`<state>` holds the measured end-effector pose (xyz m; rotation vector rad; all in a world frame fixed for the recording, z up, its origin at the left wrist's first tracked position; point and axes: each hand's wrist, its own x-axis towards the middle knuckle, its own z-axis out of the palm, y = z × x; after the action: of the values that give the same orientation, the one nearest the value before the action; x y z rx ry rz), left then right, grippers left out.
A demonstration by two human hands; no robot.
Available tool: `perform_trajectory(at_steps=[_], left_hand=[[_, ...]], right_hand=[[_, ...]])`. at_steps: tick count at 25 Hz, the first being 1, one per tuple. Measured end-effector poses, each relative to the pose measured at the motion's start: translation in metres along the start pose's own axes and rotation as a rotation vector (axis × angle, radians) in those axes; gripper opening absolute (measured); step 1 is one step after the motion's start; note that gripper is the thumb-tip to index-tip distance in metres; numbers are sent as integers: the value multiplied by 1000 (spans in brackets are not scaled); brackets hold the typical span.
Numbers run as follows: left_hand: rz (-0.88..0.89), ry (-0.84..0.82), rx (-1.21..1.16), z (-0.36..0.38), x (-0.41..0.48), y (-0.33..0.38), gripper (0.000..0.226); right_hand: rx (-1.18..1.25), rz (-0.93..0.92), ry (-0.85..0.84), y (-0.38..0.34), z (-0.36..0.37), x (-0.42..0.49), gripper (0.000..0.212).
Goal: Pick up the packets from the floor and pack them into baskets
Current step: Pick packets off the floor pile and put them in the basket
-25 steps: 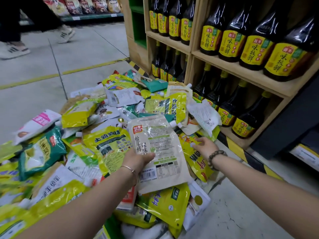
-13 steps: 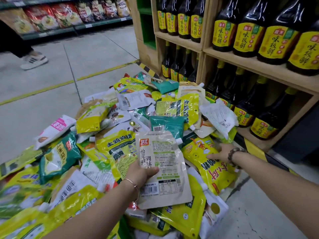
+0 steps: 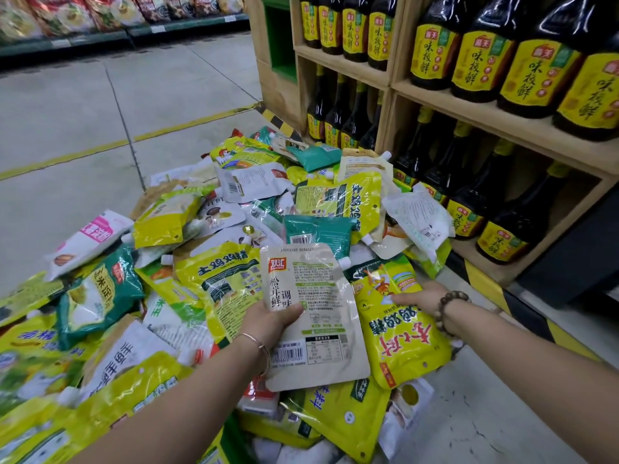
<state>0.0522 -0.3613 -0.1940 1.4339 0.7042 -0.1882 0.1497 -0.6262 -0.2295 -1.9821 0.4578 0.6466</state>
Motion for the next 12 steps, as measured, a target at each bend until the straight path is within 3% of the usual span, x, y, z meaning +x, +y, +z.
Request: perform_trajectory(at_steps=[4, 12], left_hand=[[71, 22, -63, 9, 3, 6, 17], [224, -86, -15, 40, -27, 27, 15]], right_hand=[[96, -170, 104, 4, 3, -29, 24], [218, -331, 436, 2, -48, -104, 22]])
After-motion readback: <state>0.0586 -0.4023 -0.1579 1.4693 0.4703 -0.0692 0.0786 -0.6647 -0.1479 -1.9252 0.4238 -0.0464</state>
